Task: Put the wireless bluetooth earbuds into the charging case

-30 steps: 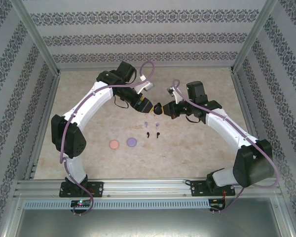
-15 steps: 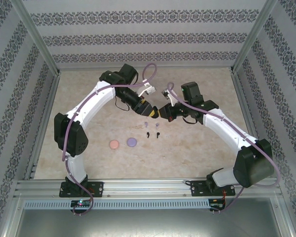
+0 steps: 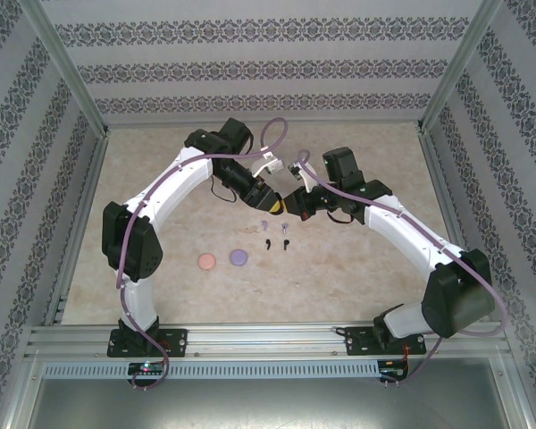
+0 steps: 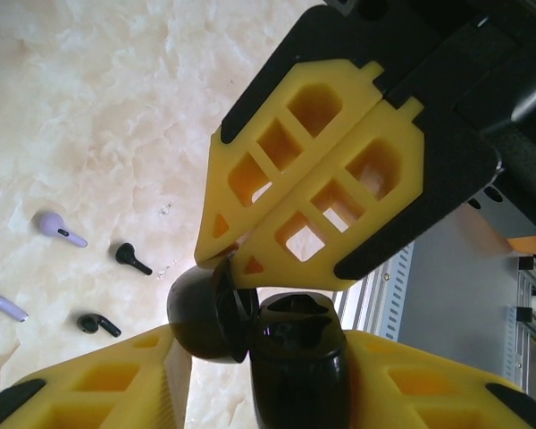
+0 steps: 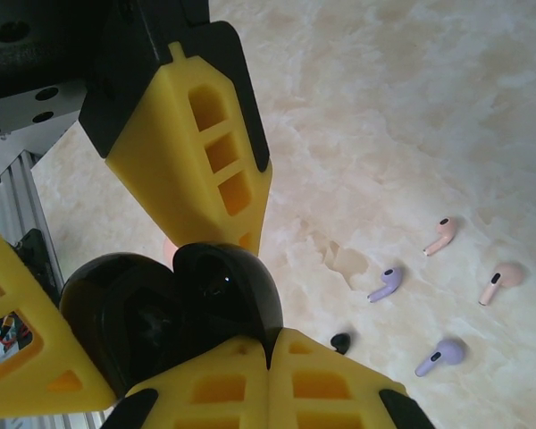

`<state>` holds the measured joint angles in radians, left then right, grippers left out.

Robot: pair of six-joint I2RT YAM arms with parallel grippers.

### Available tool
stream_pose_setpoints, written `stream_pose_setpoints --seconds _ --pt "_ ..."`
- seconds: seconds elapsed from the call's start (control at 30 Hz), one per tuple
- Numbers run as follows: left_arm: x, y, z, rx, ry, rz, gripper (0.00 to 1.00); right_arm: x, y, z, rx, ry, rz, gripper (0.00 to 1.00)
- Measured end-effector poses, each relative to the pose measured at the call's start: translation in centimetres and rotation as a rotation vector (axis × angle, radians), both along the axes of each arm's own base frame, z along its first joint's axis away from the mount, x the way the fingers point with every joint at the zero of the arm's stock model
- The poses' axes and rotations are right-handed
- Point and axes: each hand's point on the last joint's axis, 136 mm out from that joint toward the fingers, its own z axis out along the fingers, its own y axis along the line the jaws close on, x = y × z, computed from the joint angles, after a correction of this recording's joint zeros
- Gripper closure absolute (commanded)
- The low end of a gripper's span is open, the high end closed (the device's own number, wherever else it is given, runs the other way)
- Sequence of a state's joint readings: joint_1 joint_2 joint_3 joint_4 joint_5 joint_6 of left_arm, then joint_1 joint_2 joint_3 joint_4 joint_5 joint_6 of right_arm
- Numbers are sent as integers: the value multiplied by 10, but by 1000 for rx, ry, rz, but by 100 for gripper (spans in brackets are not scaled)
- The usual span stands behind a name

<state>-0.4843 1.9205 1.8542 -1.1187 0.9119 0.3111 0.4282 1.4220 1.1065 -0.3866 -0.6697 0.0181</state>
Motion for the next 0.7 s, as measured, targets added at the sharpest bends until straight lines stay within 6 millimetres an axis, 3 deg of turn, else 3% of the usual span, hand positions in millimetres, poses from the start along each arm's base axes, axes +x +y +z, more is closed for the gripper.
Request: stream_pose_setpoints --seconds 0.17,0.5,0.7 --pt "-2 0 0 -3 7 -4 68 2 -2 -2 -11 -2 -12 100" --pt "-7 -2 4 -33 22 -28 61 4 -2 -3 -18 -2 -17 100" --pt "-7 -2 4 -33 20 -30 69 4 -2 -3 -18 -2 -17 100"
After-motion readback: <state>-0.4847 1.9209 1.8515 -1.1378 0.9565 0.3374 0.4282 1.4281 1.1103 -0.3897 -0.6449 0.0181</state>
